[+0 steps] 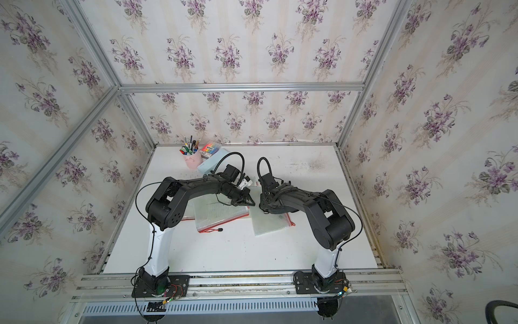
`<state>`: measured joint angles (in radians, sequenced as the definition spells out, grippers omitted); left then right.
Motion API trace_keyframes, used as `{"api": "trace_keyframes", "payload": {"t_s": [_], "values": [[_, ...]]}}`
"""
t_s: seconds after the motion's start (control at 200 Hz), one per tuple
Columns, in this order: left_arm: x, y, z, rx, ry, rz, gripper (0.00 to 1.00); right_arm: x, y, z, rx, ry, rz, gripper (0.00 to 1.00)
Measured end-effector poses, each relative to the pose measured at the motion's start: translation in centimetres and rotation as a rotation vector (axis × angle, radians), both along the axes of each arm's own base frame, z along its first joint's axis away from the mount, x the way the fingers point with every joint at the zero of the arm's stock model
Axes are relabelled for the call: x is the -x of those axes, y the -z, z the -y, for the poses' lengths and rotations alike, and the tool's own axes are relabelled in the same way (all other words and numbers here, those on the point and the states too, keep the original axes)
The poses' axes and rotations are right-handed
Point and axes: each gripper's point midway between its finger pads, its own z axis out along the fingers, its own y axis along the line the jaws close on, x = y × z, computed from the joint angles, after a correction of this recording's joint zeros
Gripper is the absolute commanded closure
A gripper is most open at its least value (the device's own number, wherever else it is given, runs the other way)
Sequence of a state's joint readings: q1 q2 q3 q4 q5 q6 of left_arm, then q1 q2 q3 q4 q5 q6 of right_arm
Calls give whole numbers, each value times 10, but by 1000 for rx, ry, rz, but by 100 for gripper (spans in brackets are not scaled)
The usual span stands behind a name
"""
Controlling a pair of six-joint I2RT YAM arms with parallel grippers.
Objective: Wipe the document bag
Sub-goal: Wipe the dirt from the document bag.
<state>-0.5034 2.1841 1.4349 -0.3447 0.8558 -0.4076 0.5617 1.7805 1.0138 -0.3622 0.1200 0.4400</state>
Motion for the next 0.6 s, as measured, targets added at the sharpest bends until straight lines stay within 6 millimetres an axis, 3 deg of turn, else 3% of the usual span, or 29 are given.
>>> {"api": "trace_keyframes", "payload": {"t_s": [0.125,0.26,0.325,0.39,0.47,0.6], "values": [[3,0,2,-13,3,-6,100,10,-9,18,90,-3,-25,90],[4,-1,9,-25,8,-5,100,-7,-30,-17,54,-75,39,90],[5,-1,11,-29,8,-9,100,-9,-21,-29,31,-97,32,91],[6,0,11,-35,5,-11,100,-3,0,-25,50,-92,-6,91],[6,1,9,-44,0,-13,100,1,10,-17,53,-83,-19,91],[4,1,10,-44,-1,-2,100,0,10,-5,-37,-29,5,91]]}}
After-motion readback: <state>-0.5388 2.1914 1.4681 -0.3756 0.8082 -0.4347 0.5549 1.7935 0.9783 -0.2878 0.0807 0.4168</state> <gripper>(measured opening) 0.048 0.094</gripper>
